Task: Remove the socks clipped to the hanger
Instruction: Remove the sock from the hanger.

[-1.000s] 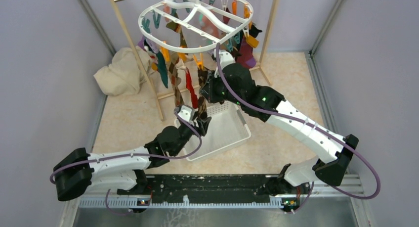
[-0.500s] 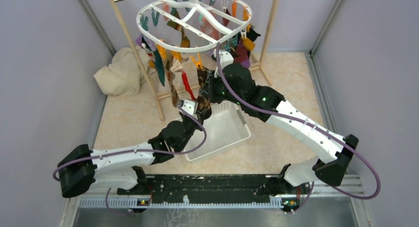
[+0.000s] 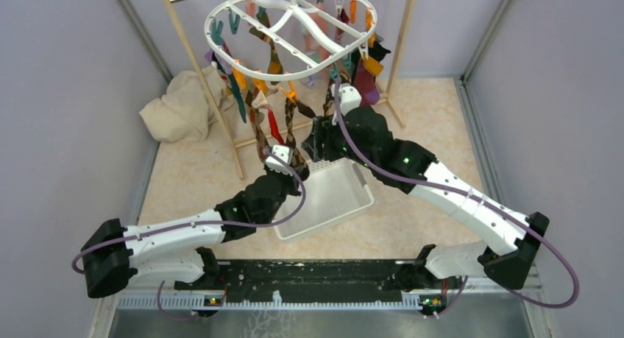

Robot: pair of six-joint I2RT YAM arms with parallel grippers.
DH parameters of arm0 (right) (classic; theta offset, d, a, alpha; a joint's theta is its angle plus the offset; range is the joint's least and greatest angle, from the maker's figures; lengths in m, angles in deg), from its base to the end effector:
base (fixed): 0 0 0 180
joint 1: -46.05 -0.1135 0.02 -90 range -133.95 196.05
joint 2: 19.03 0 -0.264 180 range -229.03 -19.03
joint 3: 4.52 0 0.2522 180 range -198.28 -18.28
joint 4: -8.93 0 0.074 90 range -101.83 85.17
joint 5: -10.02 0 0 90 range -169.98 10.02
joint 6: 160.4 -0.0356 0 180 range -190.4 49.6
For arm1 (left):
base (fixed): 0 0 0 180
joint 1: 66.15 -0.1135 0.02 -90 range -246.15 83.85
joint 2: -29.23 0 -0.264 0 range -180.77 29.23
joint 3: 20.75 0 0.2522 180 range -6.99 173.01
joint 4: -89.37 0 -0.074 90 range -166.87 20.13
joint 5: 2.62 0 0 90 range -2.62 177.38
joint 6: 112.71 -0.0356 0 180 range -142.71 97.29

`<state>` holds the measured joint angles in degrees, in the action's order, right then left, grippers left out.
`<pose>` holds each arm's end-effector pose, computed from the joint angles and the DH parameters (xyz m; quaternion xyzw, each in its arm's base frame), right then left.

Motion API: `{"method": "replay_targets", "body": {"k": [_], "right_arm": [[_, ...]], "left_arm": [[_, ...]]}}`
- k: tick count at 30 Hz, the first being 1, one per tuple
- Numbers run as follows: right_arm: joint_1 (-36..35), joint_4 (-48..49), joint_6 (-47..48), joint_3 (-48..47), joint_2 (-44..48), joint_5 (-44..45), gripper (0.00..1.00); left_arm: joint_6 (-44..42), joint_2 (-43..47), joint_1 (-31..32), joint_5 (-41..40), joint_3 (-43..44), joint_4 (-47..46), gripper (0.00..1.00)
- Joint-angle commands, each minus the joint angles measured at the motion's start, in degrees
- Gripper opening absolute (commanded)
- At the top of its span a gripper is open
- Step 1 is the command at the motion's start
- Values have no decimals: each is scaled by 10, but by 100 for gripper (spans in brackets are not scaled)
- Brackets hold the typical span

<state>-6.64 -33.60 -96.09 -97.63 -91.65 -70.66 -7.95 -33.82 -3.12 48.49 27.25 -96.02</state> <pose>0.1734 0.2180 0.4128 -0.1488 0.8143 0.2998 0.4743 0.1307 -0.2075 0.2663 0.0987 0.7454 -0.1839 0.6331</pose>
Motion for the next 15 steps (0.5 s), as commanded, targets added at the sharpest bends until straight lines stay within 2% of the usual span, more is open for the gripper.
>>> {"method": "replay_targets", "body": {"k": [1,7,12,15], "right_arm": [[0,92,28,35,79,17,58],[-44,161,94,53,105,103,57],[-51,259,159,68,93,102,55],[-51,281,190,52,62,108,54]], "left_arm": [[20,-21,3,-19,37,52,0],[23,-38,3,-25,62,85,0],[31,-36,4,-27,70,103,0],[35,-37,4,-28,77,117,0]]}}
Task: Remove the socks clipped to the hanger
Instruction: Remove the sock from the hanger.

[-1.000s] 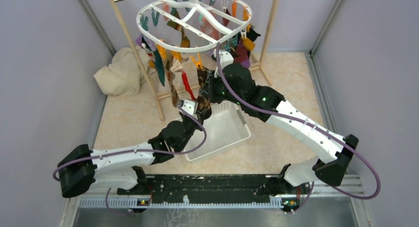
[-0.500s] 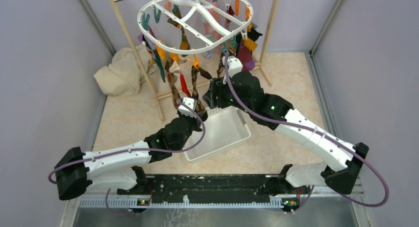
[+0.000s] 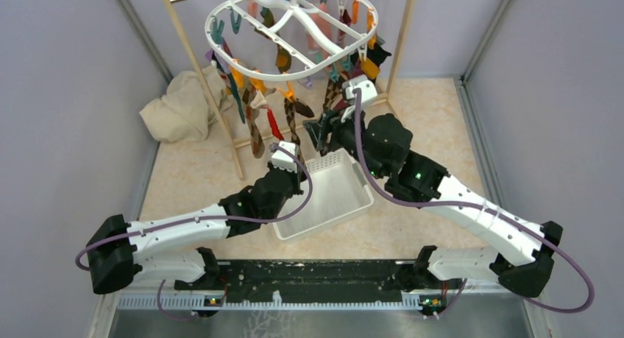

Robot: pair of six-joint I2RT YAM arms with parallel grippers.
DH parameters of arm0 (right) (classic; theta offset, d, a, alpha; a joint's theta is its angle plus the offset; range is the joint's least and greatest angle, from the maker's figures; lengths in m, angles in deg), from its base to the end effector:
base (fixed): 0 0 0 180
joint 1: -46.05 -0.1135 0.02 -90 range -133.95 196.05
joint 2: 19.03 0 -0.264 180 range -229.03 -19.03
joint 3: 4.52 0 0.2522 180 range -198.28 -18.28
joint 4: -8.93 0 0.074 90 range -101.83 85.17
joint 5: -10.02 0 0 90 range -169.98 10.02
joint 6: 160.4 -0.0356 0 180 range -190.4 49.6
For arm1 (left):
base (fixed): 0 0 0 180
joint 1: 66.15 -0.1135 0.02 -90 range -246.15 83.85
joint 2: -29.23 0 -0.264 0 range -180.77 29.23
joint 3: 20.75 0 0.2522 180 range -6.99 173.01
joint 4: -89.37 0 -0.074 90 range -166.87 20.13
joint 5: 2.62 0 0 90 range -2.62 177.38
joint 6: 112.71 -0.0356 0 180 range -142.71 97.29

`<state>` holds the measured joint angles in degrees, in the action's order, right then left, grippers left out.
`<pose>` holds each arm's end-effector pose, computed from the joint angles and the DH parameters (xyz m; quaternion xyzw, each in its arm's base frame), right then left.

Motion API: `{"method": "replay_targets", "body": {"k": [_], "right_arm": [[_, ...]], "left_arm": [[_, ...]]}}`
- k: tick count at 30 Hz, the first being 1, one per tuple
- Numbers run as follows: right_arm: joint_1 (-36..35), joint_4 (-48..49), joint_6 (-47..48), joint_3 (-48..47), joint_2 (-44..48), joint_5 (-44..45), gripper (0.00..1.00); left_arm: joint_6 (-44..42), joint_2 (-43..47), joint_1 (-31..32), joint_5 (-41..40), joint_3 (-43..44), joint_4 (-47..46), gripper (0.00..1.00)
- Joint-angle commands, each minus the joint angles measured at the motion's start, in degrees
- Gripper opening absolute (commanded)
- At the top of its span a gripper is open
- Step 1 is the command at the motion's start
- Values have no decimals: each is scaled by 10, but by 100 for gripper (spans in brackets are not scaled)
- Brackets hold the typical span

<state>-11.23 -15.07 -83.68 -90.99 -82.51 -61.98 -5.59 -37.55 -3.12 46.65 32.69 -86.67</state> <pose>0.1401 0.1978 0.4463 -0.1623 0.6943 0.3087 0.6295 0.1376 -0.2192 0.2679 0.1046 0.7757 -0.1433 0.6056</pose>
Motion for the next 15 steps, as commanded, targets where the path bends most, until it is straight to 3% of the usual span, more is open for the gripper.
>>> {"method": "replay_targets", "body": {"k": [1,15], "right_arm": [[-6,98,75,-21,-45,23,54],[-8,191,152,-95,-148,15,53]], "left_arm": [[11,0,4,-11,24,27,0],[16,12,4,-11,25,51,0]]}}
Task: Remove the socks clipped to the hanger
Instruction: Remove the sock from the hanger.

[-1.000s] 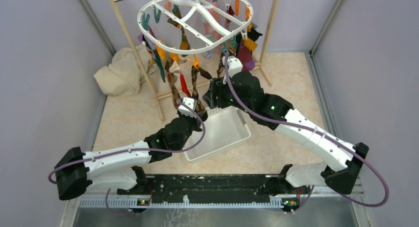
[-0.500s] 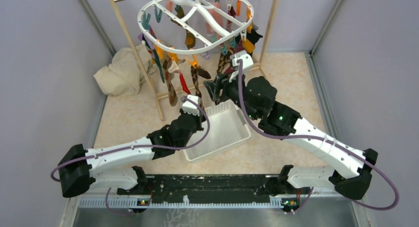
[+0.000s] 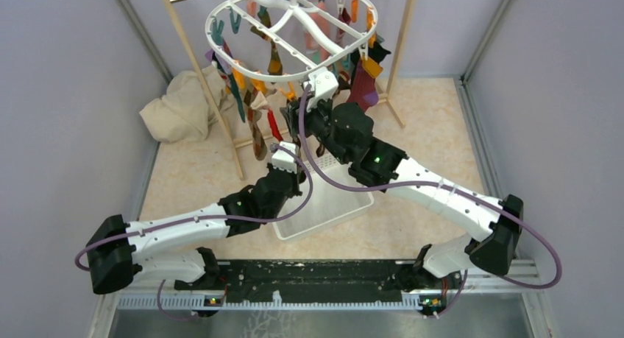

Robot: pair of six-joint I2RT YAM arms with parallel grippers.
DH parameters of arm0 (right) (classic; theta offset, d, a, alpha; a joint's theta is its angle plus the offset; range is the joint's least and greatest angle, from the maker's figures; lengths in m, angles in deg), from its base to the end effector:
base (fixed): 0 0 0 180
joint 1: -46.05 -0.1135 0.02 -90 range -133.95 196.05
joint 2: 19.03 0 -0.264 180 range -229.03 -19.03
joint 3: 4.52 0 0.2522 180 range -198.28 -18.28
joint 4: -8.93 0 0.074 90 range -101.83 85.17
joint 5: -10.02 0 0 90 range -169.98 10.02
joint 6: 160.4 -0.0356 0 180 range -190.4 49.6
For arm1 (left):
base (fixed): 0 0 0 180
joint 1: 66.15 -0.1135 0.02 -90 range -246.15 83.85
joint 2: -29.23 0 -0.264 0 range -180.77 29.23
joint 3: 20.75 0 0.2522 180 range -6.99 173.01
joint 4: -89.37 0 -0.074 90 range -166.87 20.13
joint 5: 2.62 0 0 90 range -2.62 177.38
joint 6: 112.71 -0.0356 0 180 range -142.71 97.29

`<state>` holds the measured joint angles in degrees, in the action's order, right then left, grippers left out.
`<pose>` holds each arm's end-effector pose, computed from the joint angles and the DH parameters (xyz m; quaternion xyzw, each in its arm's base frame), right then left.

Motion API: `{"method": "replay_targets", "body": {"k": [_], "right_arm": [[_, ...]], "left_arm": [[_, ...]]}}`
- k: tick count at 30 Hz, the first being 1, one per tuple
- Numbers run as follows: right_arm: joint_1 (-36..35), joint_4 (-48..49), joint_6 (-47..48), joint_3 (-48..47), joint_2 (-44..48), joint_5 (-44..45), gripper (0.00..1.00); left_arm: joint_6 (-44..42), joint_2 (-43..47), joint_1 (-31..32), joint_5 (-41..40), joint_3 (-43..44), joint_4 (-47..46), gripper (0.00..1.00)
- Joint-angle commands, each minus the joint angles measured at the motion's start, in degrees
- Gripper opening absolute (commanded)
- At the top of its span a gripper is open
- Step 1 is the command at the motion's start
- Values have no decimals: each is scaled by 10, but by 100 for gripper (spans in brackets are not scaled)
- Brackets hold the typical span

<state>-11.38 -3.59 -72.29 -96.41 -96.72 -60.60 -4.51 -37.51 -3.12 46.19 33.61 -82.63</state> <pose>0.1799 0.2597 0.4365 -0.2131 0.6639 0.2480 0.6725 0.1373 -0.2180 0.2669 0.1074 0.7871 -0.1286 0.5937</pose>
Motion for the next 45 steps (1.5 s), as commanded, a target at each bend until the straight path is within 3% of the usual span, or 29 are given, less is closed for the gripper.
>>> {"method": "replay_targets", "body": {"k": [1,34,45], "right_arm": [[-7,82,42,-42,-11,1,53],[-7,174,87,-79,-73,86,48],[-7,175,87,-77,-77,83,17]], "left_arm": [[6,13,5,-7,16,12,0],[5,24,4,-5,10,16,0],[8,30,5,-6,2,16,0]]}}
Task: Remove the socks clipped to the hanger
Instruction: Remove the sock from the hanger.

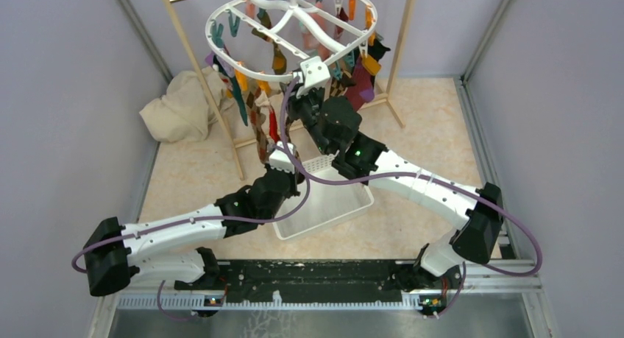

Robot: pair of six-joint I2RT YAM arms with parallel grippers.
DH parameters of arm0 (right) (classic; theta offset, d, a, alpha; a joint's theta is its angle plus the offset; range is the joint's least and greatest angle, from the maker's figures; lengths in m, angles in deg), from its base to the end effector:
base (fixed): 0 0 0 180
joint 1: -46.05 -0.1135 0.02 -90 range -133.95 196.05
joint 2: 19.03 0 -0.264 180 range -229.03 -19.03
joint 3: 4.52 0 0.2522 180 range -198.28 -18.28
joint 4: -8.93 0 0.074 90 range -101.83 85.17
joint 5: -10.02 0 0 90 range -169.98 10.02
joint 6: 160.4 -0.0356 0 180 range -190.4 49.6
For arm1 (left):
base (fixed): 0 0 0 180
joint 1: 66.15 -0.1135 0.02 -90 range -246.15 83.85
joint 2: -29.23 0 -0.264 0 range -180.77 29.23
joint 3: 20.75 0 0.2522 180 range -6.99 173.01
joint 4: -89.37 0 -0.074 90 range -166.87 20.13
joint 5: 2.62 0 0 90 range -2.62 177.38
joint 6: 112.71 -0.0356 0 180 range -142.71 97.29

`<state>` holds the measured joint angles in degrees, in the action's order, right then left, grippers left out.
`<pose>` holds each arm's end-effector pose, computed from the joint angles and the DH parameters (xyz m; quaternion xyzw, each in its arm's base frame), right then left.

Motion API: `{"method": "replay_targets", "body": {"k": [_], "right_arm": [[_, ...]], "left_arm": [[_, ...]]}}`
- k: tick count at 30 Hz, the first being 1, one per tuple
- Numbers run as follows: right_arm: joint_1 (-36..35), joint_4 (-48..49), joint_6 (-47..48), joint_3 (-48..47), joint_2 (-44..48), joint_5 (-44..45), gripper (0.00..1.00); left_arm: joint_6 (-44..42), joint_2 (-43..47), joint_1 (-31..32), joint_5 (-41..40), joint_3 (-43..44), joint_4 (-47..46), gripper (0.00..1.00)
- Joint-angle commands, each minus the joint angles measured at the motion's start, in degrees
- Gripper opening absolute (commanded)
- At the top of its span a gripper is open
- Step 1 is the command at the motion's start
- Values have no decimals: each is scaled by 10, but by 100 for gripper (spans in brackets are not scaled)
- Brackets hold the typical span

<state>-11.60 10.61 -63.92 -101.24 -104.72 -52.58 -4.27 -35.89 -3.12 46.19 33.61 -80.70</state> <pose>0.2015 0.2875 0.4482 -0.1653 0.6124 0.1943 0.7483 0.1347 -0.2131 0.2703 0.1071 0.7883 -0.1281 0.5922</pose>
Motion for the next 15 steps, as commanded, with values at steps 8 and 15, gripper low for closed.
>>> {"method": "replay_targets", "body": {"k": [8,15], "right_arm": [[-5,30,0,-24,8,1,1],[-5,16,-14,-2,26,19,53]], "left_arm": [[6,19,5,-6,1,-3,0],[0,27,4,12,13,1,0]]}}
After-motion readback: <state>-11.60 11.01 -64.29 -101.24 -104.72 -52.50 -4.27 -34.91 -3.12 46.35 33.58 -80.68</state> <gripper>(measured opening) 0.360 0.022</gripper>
